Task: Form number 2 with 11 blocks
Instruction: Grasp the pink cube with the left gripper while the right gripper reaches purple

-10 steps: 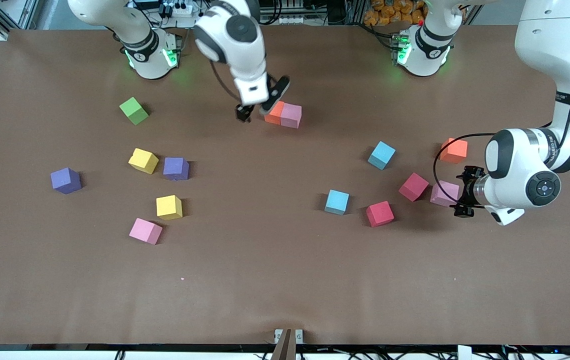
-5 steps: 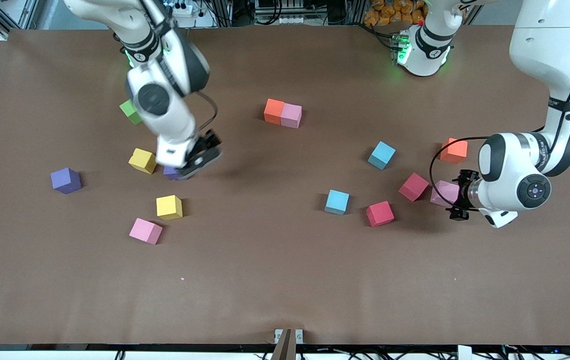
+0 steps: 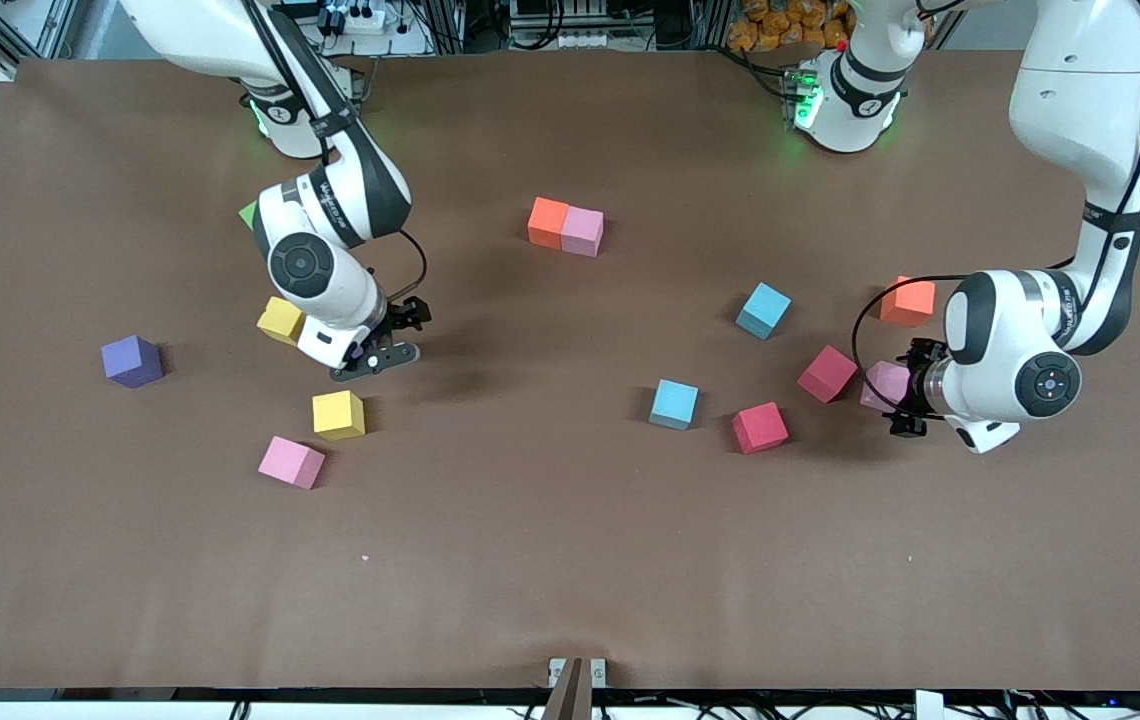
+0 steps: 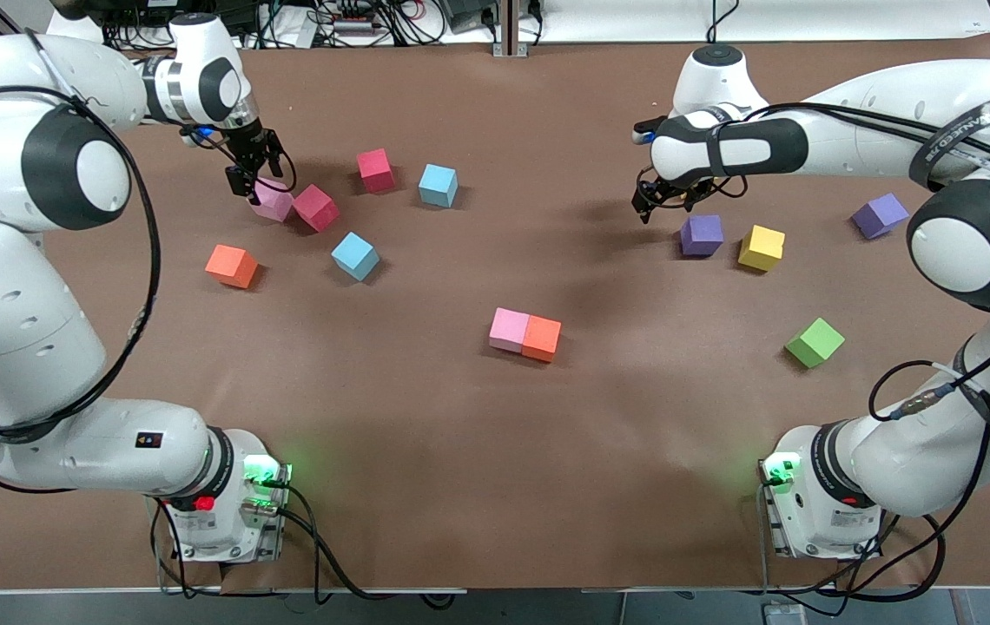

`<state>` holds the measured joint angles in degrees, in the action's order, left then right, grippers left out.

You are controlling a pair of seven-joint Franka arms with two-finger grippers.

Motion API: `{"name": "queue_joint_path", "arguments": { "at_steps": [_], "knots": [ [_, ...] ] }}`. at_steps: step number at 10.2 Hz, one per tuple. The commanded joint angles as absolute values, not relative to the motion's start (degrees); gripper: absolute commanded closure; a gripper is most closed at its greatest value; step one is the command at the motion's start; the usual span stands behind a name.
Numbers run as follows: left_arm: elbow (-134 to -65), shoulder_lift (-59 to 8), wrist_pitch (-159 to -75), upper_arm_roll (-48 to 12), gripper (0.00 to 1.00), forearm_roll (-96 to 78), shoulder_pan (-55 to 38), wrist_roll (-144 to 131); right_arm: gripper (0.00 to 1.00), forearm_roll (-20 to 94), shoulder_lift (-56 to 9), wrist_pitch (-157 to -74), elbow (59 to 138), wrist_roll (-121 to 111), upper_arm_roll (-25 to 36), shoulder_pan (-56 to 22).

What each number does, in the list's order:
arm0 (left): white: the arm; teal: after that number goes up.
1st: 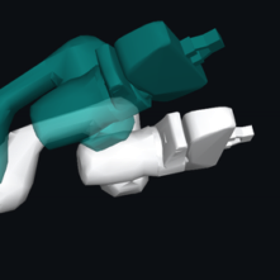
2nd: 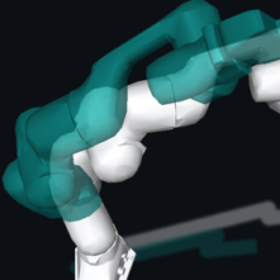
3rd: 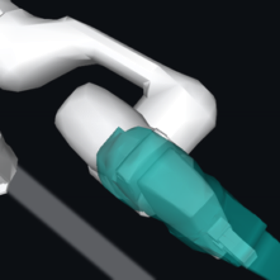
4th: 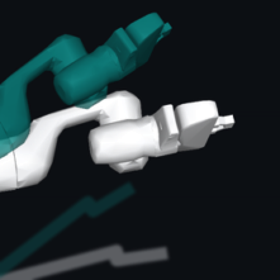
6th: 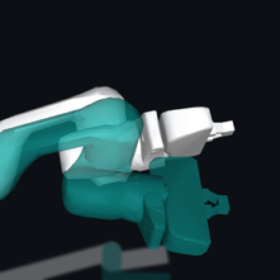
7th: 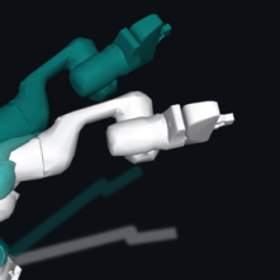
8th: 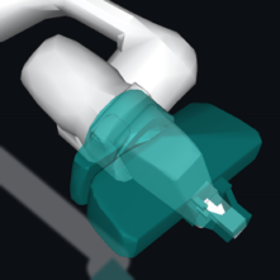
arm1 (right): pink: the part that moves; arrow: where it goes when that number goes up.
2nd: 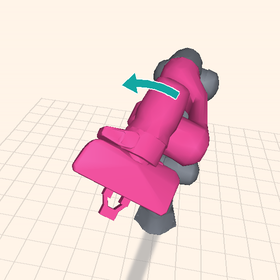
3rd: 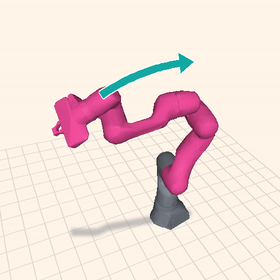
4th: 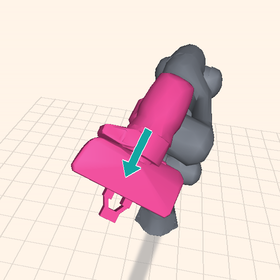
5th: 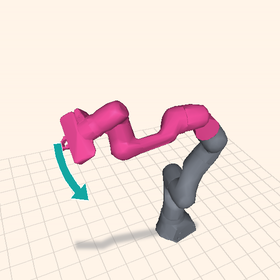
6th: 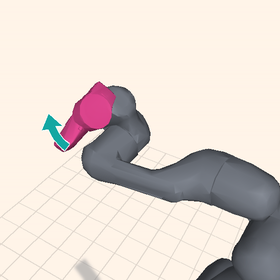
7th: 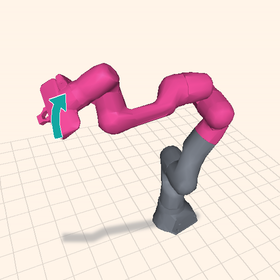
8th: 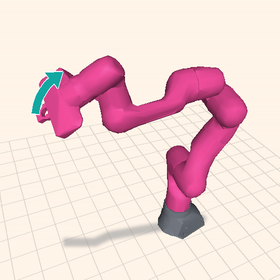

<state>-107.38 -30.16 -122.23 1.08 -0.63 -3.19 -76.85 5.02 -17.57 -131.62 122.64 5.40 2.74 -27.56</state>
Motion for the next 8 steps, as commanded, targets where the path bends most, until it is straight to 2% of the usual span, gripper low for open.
{"name": "queue_joint_path", "arguments": {
  "at_steps": [1, 4, 8],
  "knots": [
    [-109.68, -29.79, -124.89, 1.76, 0.00, 0.44, -3.96, -77.87, 0.00, 5.62, -17.40, -131.13, 122.08, 6.86, 2.64, -27.60],
    [-109.69, -30.50, -125.07, 1.76, 0.01, 0.44, -4.04, -77.61, 0.00, 5.62, -17.23, -132.27, 121.73, 6.77, 2.64, -27.51],
    [-109.60, -30.50, -124.37, 1.67, 0.32, 0.44, -4.83, -76.12, 0.00, 4.75, -17.31, -132.54, 120.94, 6.59, 2.64, -27.60]
  ]
}}
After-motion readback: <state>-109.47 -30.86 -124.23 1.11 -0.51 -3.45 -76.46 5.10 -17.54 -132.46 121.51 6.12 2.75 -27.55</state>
